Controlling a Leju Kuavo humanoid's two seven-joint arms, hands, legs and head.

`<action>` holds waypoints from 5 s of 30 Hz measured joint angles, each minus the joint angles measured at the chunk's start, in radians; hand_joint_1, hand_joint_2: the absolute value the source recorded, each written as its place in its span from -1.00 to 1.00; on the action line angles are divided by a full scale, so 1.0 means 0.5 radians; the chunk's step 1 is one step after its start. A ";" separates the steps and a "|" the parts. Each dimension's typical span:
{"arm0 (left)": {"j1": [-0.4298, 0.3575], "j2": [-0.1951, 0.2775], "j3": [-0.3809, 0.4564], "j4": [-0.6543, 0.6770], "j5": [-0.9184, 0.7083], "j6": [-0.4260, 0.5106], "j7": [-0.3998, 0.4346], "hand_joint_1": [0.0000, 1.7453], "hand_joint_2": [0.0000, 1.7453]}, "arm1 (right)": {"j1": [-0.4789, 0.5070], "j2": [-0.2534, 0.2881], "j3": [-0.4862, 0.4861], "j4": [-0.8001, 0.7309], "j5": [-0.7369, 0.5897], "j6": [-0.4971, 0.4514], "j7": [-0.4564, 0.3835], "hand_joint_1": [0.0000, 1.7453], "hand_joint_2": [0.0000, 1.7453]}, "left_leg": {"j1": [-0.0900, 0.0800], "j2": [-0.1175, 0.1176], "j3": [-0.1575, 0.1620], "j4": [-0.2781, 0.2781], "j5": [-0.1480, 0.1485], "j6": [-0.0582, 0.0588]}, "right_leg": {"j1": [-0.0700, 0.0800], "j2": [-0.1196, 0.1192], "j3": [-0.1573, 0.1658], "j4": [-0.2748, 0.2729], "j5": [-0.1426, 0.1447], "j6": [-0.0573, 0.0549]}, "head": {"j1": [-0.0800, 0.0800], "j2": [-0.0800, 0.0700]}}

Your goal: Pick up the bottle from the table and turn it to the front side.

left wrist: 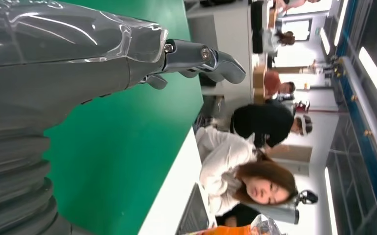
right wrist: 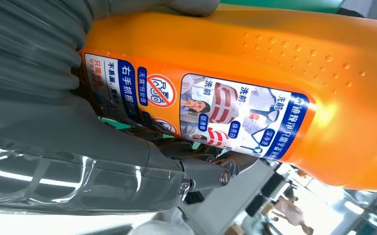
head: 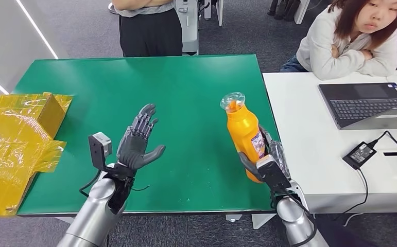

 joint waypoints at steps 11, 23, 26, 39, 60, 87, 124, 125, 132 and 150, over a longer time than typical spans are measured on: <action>-0.322 -0.027 -0.054 0.203 0.199 -0.287 0.109 -1.00 1.00 | -0.423 0.087 0.163 0.159 0.066 0.012 0.067 1.00 1.00 | 0.000 0.002 0.001 0.000 0.003 -0.003 | 0.000 0.002 -0.001 0.002 0.002 -0.002 | 0.000 0.000; -0.393 -0.069 -0.134 0.268 0.301 -0.493 0.105 -1.00 1.00 | -0.547 0.226 0.296 0.195 0.161 0.042 0.162 1.00 1.00 | 0.000 0.001 -0.001 0.000 0.003 -0.004 | 0.000 0.002 -0.003 0.002 0.001 -0.002 | 0.000 0.000; -0.419 -0.069 -0.155 0.268 0.337 -0.549 0.105 -1.00 1.00 | -0.571 0.264 0.318 0.195 0.174 0.089 0.182 1.00 1.00 | 0.000 0.001 -0.001 0.000 0.003 -0.004 | 0.000 0.002 -0.003 0.002 0.002 -0.002 | 0.000 0.000; -0.443 -0.047 -0.169 0.193 0.409 -0.614 0.095 -1.00 1.00 | -0.627 0.358 0.378 0.227 0.224 0.182 0.197 1.00 1.00 | 0.000 0.001 -0.001 0.000 0.004 -0.005 | 0.000 0.002 -0.003 0.003 0.002 -0.002 | 0.000 0.000; -0.519 -0.021 -0.157 0.199 0.476 -0.626 0.168 -1.00 1.00 | -0.644 0.368 0.559 0.353 0.433 0.134 0.228 1.00 1.00 | 0.001 0.001 -0.001 0.000 0.004 -0.005 | 0.001 0.002 -0.004 0.003 0.002 -0.002 | 0.000 0.000; -0.517 -0.005 -0.179 0.358 0.223 -0.550 0.141 1.00 1.00 | -0.561 0.307 0.612 0.373 0.473 0.104 0.255 1.00 1.00 | 0.001 0.001 -0.001 0.000 0.004 -0.005 | 0.001 0.002 -0.004 0.002 0.002 -0.002 | 0.000 0.000; -0.854 0.192 -0.489 0.281 -3.372 1.462 0.706 1.00 1.00 | -0.152 0.076 0.419 -0.309 0.329 -0.040 0.146 -1.00 1.00 | 0.001 0.002 -0.002 0.000 0.004 -0.005 | 0.001 0.002 -0.005 0.002 0.002 -0.002 | 0.000 0.000; -0.884 0.208 -0.531 0.299 -3.435 1.458 0.751 1.00 1.00 | -0.140 0.069 0.422 -0.332 0.329 -0.046 0.148 -1.00 1.00 | 0.001 0.003 -0.002 0.000 0.004 -0.005 | 0.001 0.004 -0.005 0.002 0.002 -0.003 | 0.000 0.000; -1.001 0.275 -0.701 0.397 -3.436 1.456 0.820 1.00 1.00 | -0.093 0.040 0.427 -0.404 0.328 -0.060 0.148 -1.00 1.00 | 0.001 0.004 -0.001 0.000 0.004 -0.005 | 0.001 0.005 -0.005 0.003 0.002 -0.003 | 0.000 0.000; -0.918 0.622 -0.683 0.577 -3.319 1.383 0.791 1.00 1.00 | 0.159 -0.051 0.354 -0.495 0.303 -0.177 0.046 -1.00 1.00 | 0.002 0.007 -0.001 -0.004 0.004 -0.006 | 0.002 0.008 -0.007 0.003 0.001 -0.004 | 0.000 0.000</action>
